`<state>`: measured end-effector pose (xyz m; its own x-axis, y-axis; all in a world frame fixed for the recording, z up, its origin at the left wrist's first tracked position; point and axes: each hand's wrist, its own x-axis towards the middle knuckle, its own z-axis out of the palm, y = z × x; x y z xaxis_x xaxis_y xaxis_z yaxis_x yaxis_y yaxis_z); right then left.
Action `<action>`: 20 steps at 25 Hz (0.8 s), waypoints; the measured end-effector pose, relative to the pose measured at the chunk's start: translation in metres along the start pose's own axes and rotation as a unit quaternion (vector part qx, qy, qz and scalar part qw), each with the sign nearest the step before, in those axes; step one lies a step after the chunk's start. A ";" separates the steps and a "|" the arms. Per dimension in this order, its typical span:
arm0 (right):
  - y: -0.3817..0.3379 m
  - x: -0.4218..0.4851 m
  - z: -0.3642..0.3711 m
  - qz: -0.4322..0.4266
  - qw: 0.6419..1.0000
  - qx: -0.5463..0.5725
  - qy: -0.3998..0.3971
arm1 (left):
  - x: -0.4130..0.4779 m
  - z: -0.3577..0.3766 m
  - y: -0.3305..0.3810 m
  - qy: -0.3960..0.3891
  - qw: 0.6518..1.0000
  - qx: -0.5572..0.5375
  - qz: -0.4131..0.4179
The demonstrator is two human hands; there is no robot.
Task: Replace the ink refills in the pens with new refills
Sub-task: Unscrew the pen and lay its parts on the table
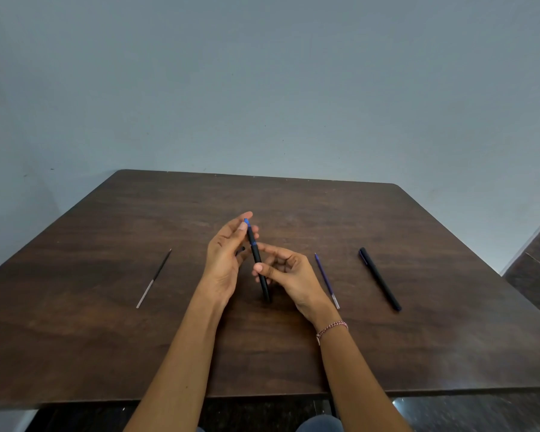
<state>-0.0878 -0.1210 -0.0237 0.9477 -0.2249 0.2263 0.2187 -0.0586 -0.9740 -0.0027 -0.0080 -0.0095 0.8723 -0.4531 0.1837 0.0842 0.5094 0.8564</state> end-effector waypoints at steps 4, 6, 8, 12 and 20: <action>0.000 0.000 -0.001 -0.002 1.000 -0.002 0.006 | 0.000 -0.001 -0.001 -0.024 0.999 0.017 -0.016; 0.000 0.000 -0.001 -0.002 1.000 -0.001 0.006 | -0.002 -0.001 0.000 -0.014 0.999 0.036 0.006; 0.000 0.000 0.000 -0.004 1.000 -0.002 0.001 | -0.003 0.000 0.000 0.005 0.998 0.054 0.031; 0.000 -0.001 0.001 -0.004 1.000 -0.010 -0.007 | -0.002 0.001 -0.001 0.030 0.996 0.079 0.032; -0.001 0.000 0.000 -0.001 1.000 0.007 0.009 | 0.000 -0.001 -0.002 -0.027 0.997 0.078 -0.007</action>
<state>-0.0880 -0.1211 -0.0225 0.9433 -0.2417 0.2274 0.2231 -0.0455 -0.9737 -0.0029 -0.0081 -0.0113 0.8443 -0.5001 0.1922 0.0174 0.3841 0.9231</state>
